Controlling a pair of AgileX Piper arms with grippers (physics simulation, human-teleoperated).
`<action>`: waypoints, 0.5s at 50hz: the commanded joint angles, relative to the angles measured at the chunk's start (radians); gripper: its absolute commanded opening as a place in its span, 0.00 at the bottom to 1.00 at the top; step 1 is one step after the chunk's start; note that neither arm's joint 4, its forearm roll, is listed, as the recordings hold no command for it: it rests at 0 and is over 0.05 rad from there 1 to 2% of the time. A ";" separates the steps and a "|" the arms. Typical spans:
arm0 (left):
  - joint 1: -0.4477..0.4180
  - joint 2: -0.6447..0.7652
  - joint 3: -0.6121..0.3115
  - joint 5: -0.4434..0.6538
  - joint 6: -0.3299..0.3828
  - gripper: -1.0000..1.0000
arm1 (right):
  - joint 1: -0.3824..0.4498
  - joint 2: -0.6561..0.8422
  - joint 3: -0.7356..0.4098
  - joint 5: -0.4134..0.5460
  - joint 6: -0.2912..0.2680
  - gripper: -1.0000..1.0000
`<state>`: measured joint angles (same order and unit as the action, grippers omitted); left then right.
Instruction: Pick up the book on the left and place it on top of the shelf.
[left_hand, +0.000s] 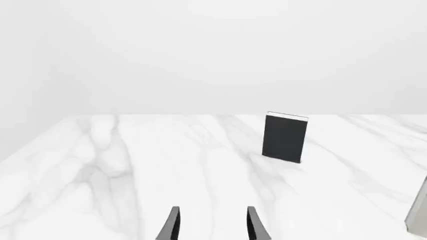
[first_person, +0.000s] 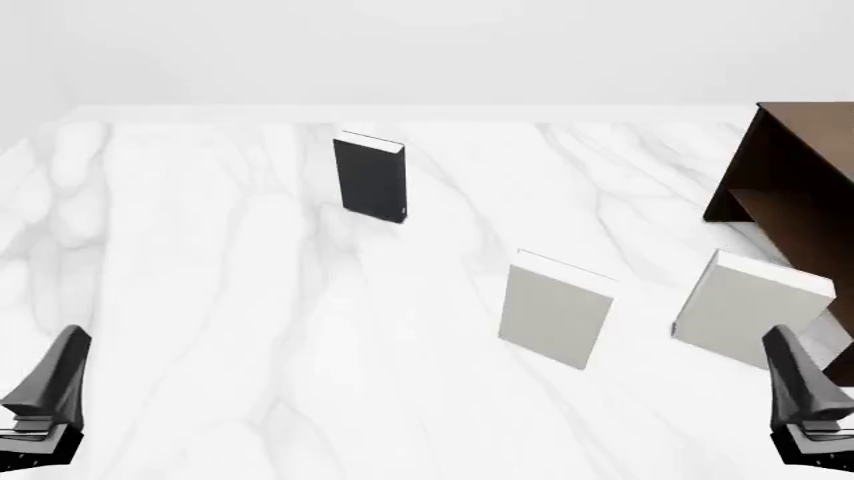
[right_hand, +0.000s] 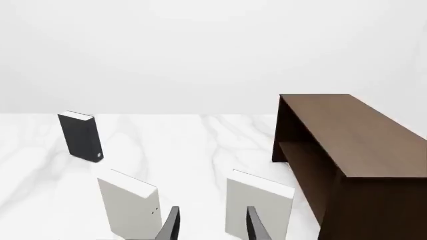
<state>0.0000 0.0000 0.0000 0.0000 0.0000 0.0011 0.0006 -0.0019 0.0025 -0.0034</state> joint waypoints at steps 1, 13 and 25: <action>0.000 0.000 0.000 0.000 0.000 1.00 | -0.003 0.003 -0.006 0.007 -0.001 1.00; 0.000 0.000 0.000 0.000 0.000 1.00 | -0.018 0.024 -0.064 0.040 0.034 1.00; 0.000 0.000 0.000 0.000 0.000 1.00 | 0.060 0.008 -0.265 0.194 0.006 1.00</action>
<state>0.0000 0.0000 0.0000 0.0000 0.0000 0.0193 0.0127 -0.1468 0.1035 0.0174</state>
